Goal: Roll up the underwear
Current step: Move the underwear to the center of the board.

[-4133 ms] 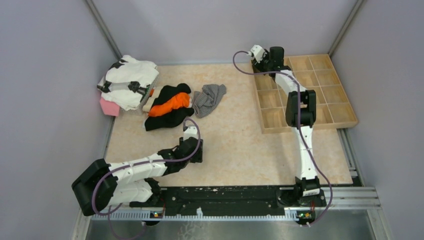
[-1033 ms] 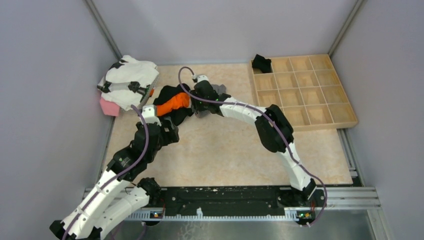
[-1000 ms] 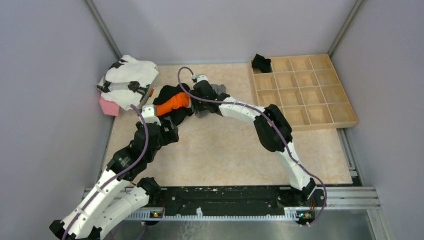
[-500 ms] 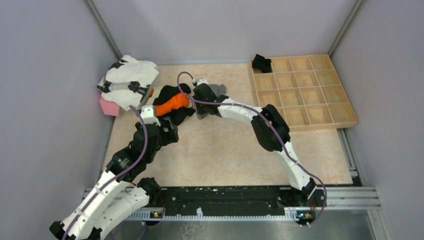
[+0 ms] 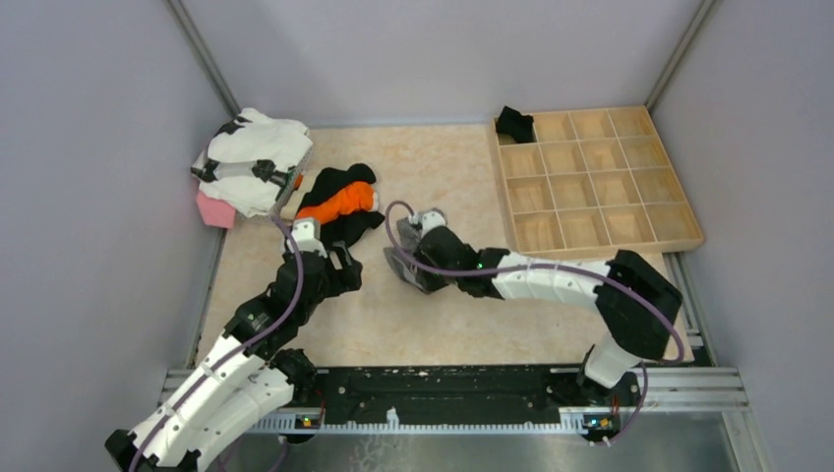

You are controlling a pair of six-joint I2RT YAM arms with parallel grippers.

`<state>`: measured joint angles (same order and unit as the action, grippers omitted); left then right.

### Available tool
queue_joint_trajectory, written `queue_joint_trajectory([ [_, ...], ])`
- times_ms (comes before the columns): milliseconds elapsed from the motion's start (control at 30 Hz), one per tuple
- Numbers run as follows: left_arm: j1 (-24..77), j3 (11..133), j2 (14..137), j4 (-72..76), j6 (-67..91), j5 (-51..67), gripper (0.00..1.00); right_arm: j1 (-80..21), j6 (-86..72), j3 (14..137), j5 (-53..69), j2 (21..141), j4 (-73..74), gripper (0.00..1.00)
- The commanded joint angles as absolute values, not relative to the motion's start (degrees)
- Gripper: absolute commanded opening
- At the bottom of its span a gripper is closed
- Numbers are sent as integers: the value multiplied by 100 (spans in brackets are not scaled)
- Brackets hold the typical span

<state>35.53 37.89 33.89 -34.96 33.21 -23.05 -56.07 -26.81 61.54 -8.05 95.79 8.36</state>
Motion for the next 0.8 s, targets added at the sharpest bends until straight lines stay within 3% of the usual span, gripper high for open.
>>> queue_joint_trajectory([
  [0,3532,3311,3385,-2761,3732,-1508,83,-6139,-3573,4841,-1213,8717,851,11],
  [133,3532,2980,3508,-2569,3966,-1074,82,-6222,-4145,3839,-1290,7772,796,39],
  [267,3538,2756,3696,-2439,4157,-780,81,-6226,-4451,3437,-1558,6797,922,57],
  [500,3535,2195,3838,-1762,4574,-255,78,-6202,-4754,3691,-2061,6184,872,61],
  [767,3610,1544,3967,-737,5075,464,75,-6237,-4345,4707,-1853,7188,1188,61],
])
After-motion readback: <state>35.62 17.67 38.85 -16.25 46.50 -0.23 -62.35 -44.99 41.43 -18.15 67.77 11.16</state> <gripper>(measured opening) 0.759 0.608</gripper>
